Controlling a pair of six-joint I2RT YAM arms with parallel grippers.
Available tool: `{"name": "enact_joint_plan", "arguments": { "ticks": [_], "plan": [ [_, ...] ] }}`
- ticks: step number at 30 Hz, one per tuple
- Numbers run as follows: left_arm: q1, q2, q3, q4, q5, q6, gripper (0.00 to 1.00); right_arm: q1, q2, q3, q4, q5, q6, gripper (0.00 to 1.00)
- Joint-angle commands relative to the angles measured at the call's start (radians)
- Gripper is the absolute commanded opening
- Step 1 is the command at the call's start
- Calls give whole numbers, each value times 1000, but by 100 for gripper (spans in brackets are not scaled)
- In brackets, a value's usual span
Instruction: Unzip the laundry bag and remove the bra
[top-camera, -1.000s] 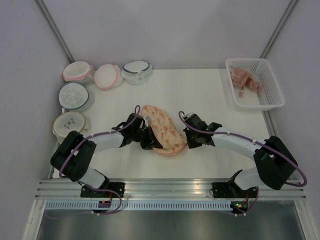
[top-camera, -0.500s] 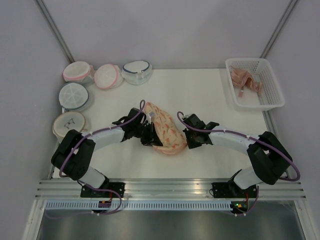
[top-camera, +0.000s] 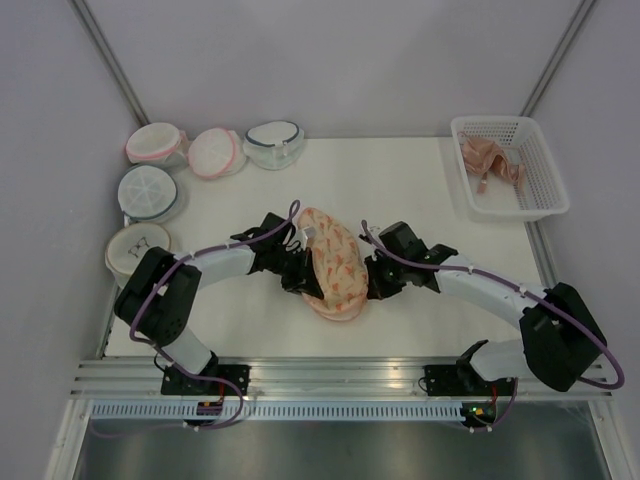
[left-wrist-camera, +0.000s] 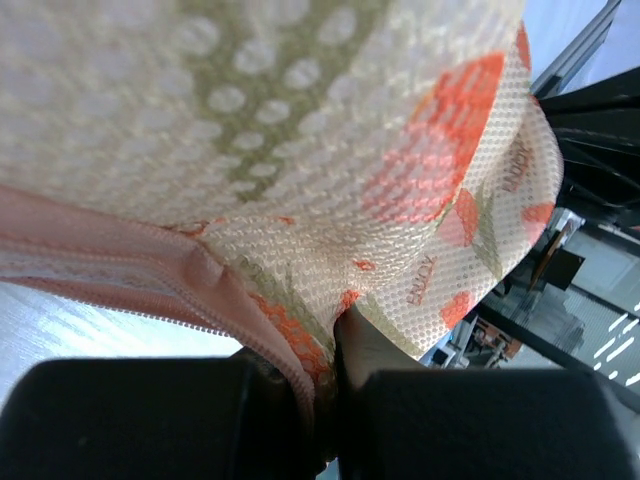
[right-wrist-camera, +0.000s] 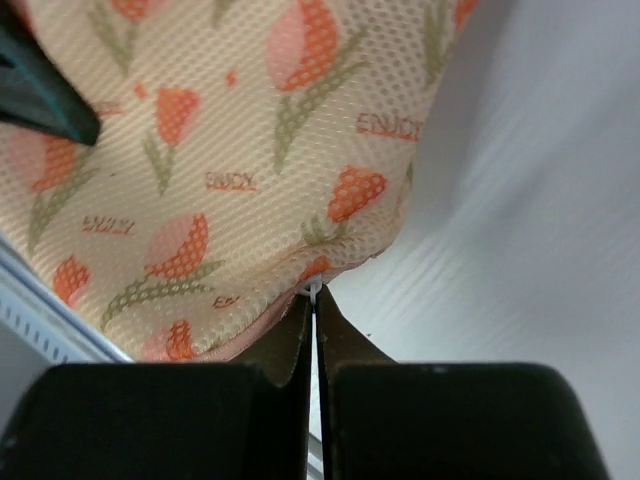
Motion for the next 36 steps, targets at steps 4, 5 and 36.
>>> {"name": "enact_joint_plan", "arguments": {
  "ticks": [4, 5, 36],
  "plan": [
    [-16, 14, 23, -30, 168, 105, 2, 55, -6, 47, 7, 15, -34, 0],
    [-16, 9, 21, -30, 179, 107, 2, 61, 16, 60, -26, 78, -26, 1],
    [-16, -84, 36, -65, -143, -48, 67, 61, -25, 172, -202, 596, 121, 98]
  ]
}}
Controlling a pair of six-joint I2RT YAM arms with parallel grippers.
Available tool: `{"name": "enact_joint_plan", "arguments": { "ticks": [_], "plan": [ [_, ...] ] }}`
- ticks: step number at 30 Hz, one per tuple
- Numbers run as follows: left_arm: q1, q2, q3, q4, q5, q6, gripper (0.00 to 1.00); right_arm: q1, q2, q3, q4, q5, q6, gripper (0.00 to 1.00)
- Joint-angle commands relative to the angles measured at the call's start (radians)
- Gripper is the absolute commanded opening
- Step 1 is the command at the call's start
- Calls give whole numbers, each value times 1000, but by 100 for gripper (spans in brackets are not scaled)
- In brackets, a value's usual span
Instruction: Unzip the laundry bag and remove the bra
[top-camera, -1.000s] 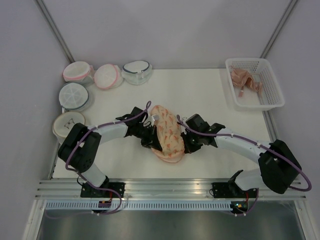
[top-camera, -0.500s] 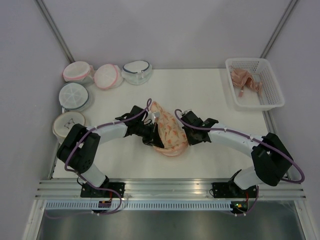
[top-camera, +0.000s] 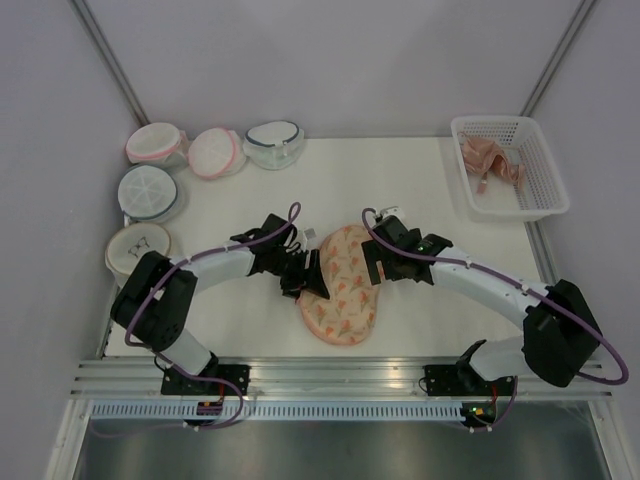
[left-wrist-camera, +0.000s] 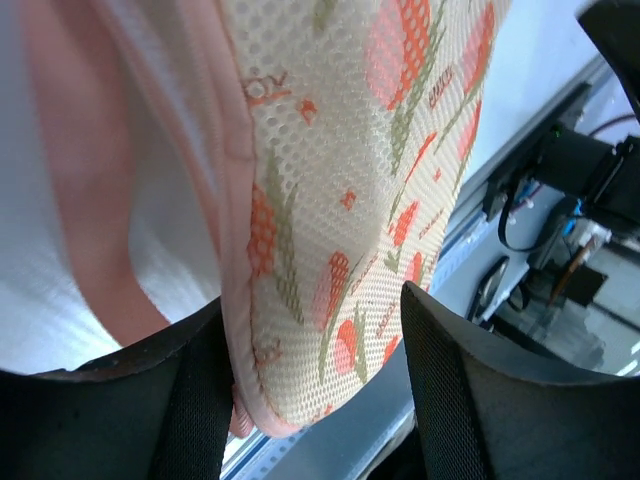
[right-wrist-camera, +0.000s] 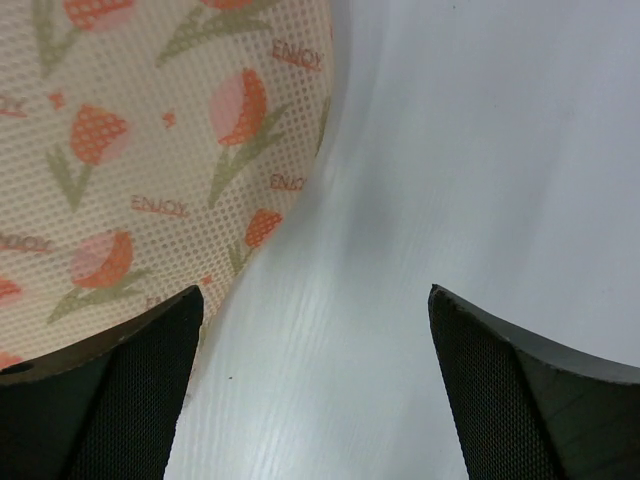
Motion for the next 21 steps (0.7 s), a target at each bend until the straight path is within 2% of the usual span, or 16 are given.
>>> {"name": "enact_joint_plan", "arguments": {
  "ticks": [1, 6, 7, 10, 15, 19, 21],
  "plan": [
    [0, -89, 25, -19, -151, -94, 67, 21, -83, 28, -13, -10, 2, 98],
    [-1, -282, -52, -20, -386, -250, 71, 95, -143, 41, 33, -109, -12, 98],
    [0, -355, -67, -19, -406, -275, 73, 112, -149, 44, 44, -157, -15, 98],
    [0, -456, -125, -6, -438, -345, 74, 133, -161, 66, 54, -173, 2, 98],
    [-1, -512, -219, -49, -475, -405, 74, 141, -175, 80, 36, -173, 23, 98],
    [0, -581, -308, -51, -516, -459, 74, 165, -184, 57, 70, -246, 48, 98],
    [0, -720, -360, -43, -573, -499, 74, 196, -175, 51, 110, -290, 69, 98]
  ]
}}
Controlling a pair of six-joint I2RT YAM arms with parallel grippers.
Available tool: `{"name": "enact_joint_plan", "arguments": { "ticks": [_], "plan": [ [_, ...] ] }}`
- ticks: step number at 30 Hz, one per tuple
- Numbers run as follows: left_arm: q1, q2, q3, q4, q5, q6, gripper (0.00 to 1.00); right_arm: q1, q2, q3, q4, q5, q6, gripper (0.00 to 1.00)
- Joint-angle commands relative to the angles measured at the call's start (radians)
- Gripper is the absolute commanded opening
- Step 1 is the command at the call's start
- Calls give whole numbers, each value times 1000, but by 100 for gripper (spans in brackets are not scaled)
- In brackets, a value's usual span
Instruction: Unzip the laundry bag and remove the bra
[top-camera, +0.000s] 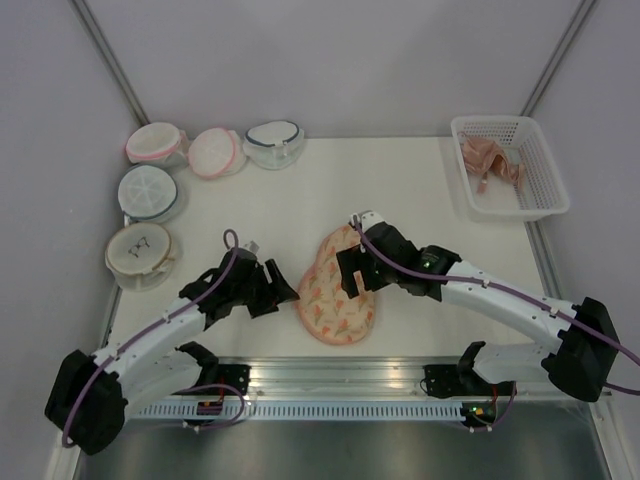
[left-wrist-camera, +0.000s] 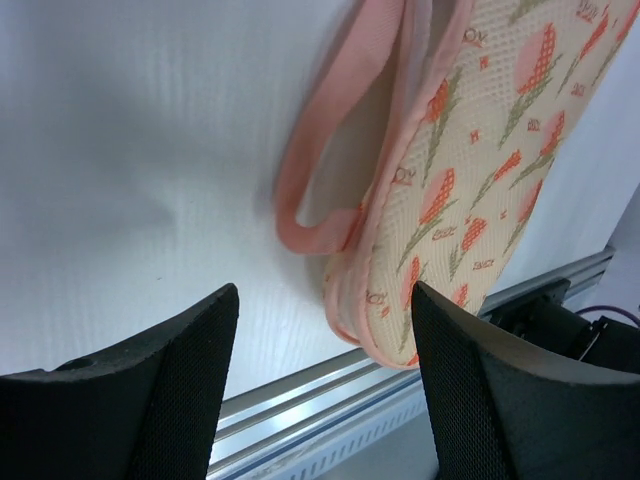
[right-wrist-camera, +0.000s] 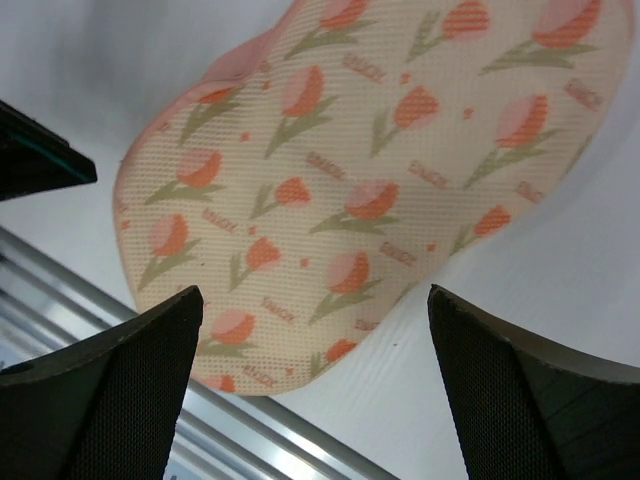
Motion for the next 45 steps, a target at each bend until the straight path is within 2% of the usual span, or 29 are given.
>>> {"name": "enact_joint_plan", "arguments": {
  "ticks": [1, 3, 6, 9, 13, 16, 20, 24, 25, 27, 28, 29, 30, 36, 39, 45],
  "plan": [
    [-2, -200, -62, 4, -133, -110, 75, 79, -10, 3, 84, -88, 50, 98],
    [-2, -382, -94, 6, -168, -150, 77, 121, 13, 6, 112, -66, 77, 98],
    [-2, -560, -105, -45, -212, -196, 79, 194, 52, 24, 140, -36, 99, 98],
    [0, -645, -111, -110, -245, -245, 79, 270, 133, 73, 137, -2, 108, 98],
    [0, -791, -116, -196, -282, -301, 79, 369, 266, 167, 88, 123, 148, 98],
    [-1, -849, -114, -250, -299, -316, 79, 409, 363, 220, 25, 206, 176, 97],
    [0, -914, -105, -302, -310, -325, 79, 426, 475, 276, -65, 318, 212, 85],
    [0, -937, -102, -321, -305, -327, 79, 437, 544, 323, -144, 414, 229, 80],
    [0, -940, -104, -322, -305, -327, 79, 440, 553, 333, -164, 428, 231, 77],
    [-1, -948, -105, -324, -305, -327, 79, 443, 572, 340, -179, 454, 234, 59],
    [0, -949, -105, -325, -308, -325, 79, 443, 573, 345, -184, 460, 236, 47],
    [0, -951, -105, -324, -308, -325, 79, 443, 564, 348, -196, 467, 243, 15],
    [0, -951, -105, -324, -310, -325, 79, 443, 556, 348, -201, 478, 246, 2],
    [0, -939, -104, -322, -308, -319, 79, 452, 438, 327, -216, 536, 278, 0],
    [0, -926, -107, -316, -305, -315, 79, 451, 345, 298, -248, 622, 361, 1],
    [0, -871, -131, -250, -268, -307, 79, 403, 133, 115, -218, 652, 510, 0]
  ]
}}
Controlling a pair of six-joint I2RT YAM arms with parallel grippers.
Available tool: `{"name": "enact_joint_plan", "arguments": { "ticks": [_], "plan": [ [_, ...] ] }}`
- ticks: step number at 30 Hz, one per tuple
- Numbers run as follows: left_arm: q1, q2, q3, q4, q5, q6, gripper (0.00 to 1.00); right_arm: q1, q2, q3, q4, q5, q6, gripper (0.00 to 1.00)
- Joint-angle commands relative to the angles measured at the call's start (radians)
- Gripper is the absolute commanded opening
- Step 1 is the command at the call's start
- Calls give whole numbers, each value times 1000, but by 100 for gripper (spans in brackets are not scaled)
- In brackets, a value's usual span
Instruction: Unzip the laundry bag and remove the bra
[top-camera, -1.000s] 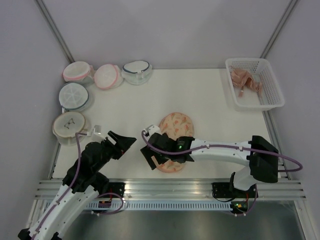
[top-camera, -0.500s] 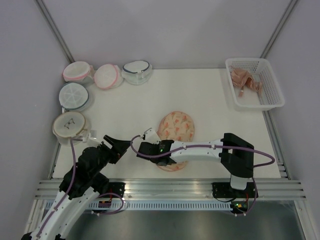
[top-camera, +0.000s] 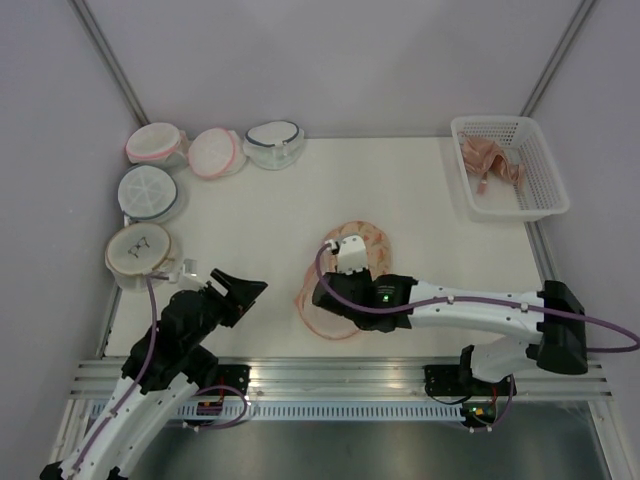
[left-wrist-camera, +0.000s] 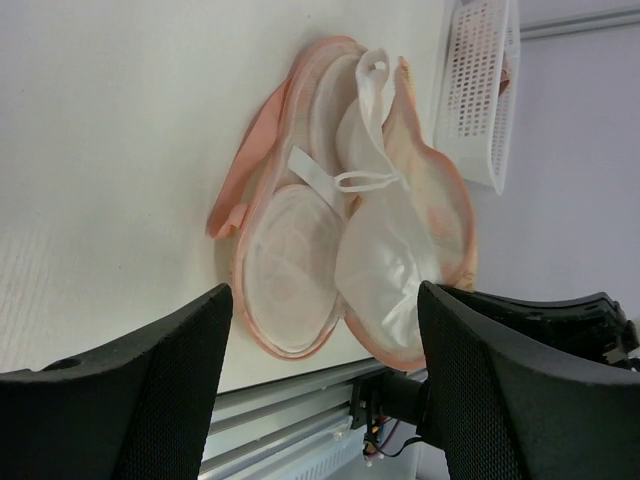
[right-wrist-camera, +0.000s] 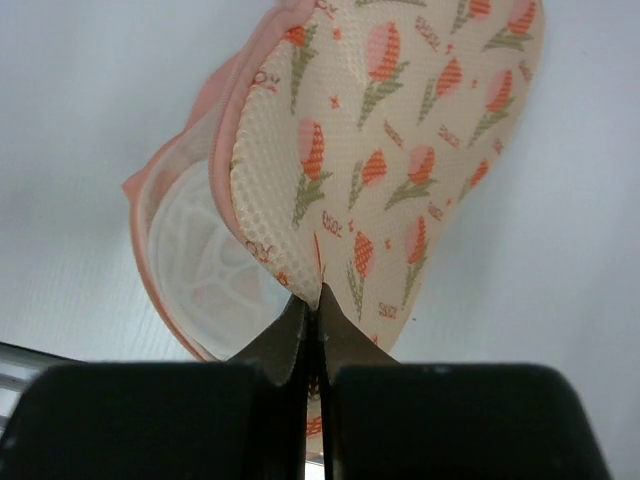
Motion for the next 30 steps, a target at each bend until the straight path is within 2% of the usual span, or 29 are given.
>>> {"name": "enact_joint_plan", "arguments": {
  "ticks": [1, 7, 12, 15, 16, 19, 22, 26, 28, 30],
  "plan": [
    [0, 49, -16, 64, 34, -5, 79, -42, -102, -107, -5, 50, 123, 0],
    [0, 144, -17, 113, 62, 4, 79, -127, -238, -266, 30, 8, 191, 1],
    [0, 170, -31, 144, 66, 2, 79, -149, -228, -337, 210, -158, 42, 0],
    [0, 171, -43, 150, 69, -2, 79, -149, -170, -322, 254, -215, 4, 16],
    [0, 168, -49, 153, 69, -4, 79, -147, -139, -319, 270, -224, -2, 28],
    [0, 159, -57, 152, 69, -5, 79, -149, -81, -300, 288, -240, -33, 44],
    [0, 150, -62, 152, 69, -5, 79, -149, -32, -279, 296, -247, -48, 50],
    [0, 145, -62, 152, 69, 1, 79, -149, -6, -256, 302, -246, -50, 48],
    [0, 144, -62, 152, 69, 6, 79, -151, -16, -242, 307, -246, -53, 54],
    [0, 145, -63, 153, 69, 6, 79, -149, -33, -236, 319, -269, -77, 55]
  ]
}}
